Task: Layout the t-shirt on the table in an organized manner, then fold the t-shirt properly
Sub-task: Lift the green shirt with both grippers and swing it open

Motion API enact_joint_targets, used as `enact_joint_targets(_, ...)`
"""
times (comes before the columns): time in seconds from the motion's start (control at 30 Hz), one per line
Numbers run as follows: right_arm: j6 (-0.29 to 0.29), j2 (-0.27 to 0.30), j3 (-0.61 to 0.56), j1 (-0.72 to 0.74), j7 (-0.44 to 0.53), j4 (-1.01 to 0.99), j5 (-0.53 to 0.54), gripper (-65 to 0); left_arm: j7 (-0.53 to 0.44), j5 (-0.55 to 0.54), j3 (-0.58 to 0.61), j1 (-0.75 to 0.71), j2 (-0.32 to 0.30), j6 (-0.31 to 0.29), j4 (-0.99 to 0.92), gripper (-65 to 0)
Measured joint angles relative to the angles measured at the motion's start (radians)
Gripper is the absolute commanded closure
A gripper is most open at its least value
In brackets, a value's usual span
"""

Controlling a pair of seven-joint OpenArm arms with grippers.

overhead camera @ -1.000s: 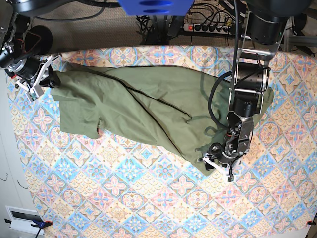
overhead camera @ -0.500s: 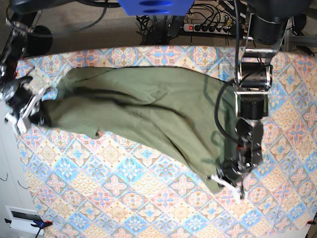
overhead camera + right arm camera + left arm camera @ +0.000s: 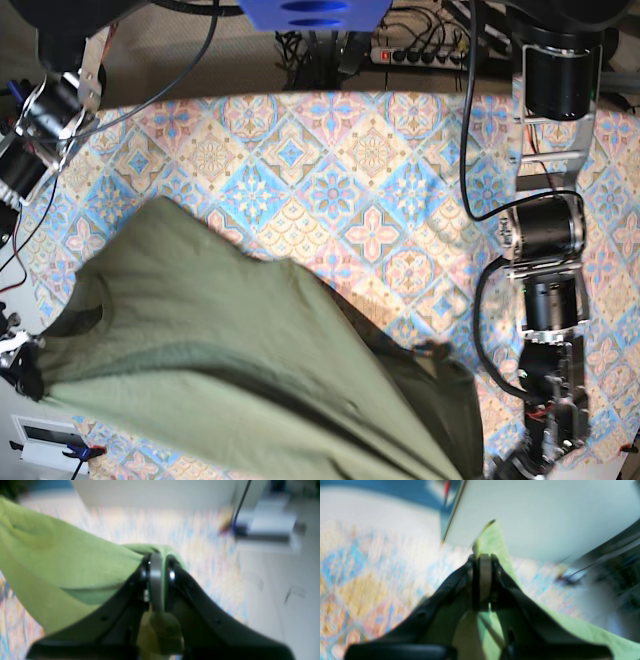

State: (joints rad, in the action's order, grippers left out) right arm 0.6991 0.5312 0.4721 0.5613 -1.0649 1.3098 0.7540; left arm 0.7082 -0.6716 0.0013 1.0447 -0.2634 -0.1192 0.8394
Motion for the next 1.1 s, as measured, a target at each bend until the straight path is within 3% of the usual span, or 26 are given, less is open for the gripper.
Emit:
enact_joint_targets(0.2,-0.004,-0.004,-0.033,0.143,-0.024,-0.051,0.032,-0.8,0.095,-0.209,-0.003,0.035,-0.123,0.011,0.095,0.0)
enact_joint_targets(0.27,-0.014,0.003,-0.045,0.110,-0.093,0.014,0.092,-0.8,0.166,-0.301,0.001,-0.017,-0.172,0.007,0.182,0.0)
enact_joint_targets(0.37,0.003,0.010,-0.047,-0.080,-0.086,0.156,0.206,-0.8,0.222,-0.415,0.006,-0.195,-0.272,-0.006,0.334,0.0)
enact_joint_targets(0.4,0.008,0.005,-0.036,-0.165,-0.087,0.187,0.231,-0.8,0.217,-0.420,0.007,-0.270,-0.305,-0.003,0.378,0.0)
enact_joint_targets(0.5,-0.020,-0.017,-0.026,-0.413,-0.165,0.288,0.167,-0.8,0.241,-0.378,0.003,-0.531,-0.387,0.021,0.550,0.0)
enact_joint_targets(0.6,0.002,-0.014,-0.028,-0.577,-0.111,0.444,0.232,-0.8,0.236,-0.420,0.005,-0.729,-0.427,-0.002,0.727,0.0)
enact_joint_targets(0.7,-0.005,-0.033,-0.023,-0.655,-0.111,0.471,0.212,-0.7,0.209,-0.427,-0.033,-0.859,-0.430,-0.007,0.776,0.0)
enact_joint_targets(0.87,0.000,-0.097,-0.032,-0.770,-0.126,0.458,0.222,-0.9,0.245,-0.286,-0.042,-1.050,-0.431,0.000,0.792,-0.3)
enact_joint_targets(1.1,-0.003,-0.094,-0.030,-0.873,-0.125,0.457,0.089,-1.1,0.228,-0.179,-0.039,-1.164,-0.432,-0.002,0.797,-5.7)
